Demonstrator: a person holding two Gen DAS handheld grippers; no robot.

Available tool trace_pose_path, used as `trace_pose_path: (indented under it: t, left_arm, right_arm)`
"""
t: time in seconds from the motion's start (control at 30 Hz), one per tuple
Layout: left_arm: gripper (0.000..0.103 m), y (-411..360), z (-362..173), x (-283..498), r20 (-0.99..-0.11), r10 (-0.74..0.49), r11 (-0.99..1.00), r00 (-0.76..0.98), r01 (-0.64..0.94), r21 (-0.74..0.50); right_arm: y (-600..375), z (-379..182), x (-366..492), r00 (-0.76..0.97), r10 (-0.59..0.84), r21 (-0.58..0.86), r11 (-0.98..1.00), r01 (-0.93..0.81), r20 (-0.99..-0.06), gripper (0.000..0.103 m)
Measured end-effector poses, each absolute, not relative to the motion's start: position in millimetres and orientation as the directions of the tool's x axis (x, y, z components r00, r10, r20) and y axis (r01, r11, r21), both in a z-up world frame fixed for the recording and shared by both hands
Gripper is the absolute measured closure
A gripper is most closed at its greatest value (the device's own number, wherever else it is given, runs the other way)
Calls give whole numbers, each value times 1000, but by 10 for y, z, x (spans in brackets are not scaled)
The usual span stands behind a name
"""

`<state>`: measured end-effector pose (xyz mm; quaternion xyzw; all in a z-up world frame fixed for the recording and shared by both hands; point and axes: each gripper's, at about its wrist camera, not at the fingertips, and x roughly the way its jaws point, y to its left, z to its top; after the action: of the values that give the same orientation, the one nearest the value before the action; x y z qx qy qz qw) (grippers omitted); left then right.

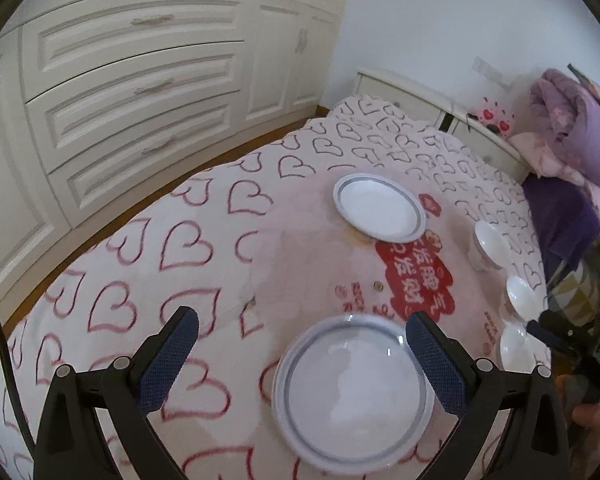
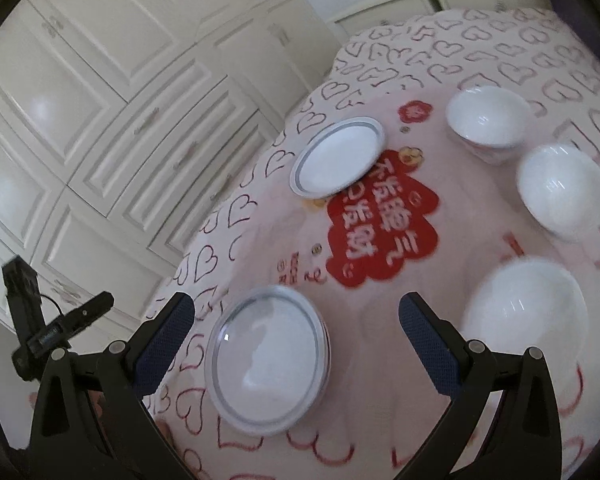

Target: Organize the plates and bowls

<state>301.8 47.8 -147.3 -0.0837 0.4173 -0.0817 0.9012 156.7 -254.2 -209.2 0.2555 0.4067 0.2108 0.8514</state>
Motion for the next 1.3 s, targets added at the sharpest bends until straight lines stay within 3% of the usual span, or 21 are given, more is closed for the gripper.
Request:
trace_pose_path:
  t: [0.23,0.5,0.57,0.73,0.83,0.87,1.0,1.07,1.1,1.13,1.2,1.3]
  left_arm:
    - [1,59,-1596,4170,-780,-232,972,582,102,-213]
    - [2,-368,-2223,5632,-819,-315,948,480,116,-297]
    - [4,-405,-2435,5995,-829,-342,937,443,97,-335]
    - [23,-478,-2931,6741,-844,-395,912,361,48,-407]
    - [27,-500,-3235,7103,-842,-433,891,322,11,-454]
    - [28,-515,-3346,7227,-842,-443,885,308,-1,-466]
    - [50,-537,-3672,7523,-826,-493,852,271,-40,-522]
    - [51,-521,-3758,7635,-811,-509,838,288,-50,-544]
    - [56,-514,-3775,7685,-803,-517,832,296,-47,-553]
    - [68,-517,-3800,7728,-796,-528,825,294,-44,-564]
    - [82,-533,-3878,7840,-782,-561,804,270,-48,-593]
    - [83,-546,-3914,7891,-788,-536,816,301,-51,-575]
  right_arm:
    - [-2409,-2157,2600,548,549,570,808,-151,-632,0]
    - [-2514,-2498,3745,484,490,535,843,-52,-725,0]
    - [-2561,-2651,4013,460,475,523,852,-27,-750,0]
    - [-2628,-2943,4409,420,468,516,856,2,-777,0]
    - [-2618,-3049,4542,407,459,503,864,1,-790,2]
    - [-2612,-3089,4590,402,456,498,867,2,-794,6]
    - [-2554,-3210,4722,372,466,499,867,-9,-803,30]
    - [-2485,-3262,4771,355,470,493,870,-30,-808,41]
    - [-2450,-3289,4795,347,473,492,870,-37,-810,51]
    - [-2424,-3311,4817,343,471,489,872,-39,-813,57]
    - [-2392,-3326,4844,351,457,476,879,-35,-817,60]
    - [-2365,-3319,4845,363,432,445,894,-52,-826,67]
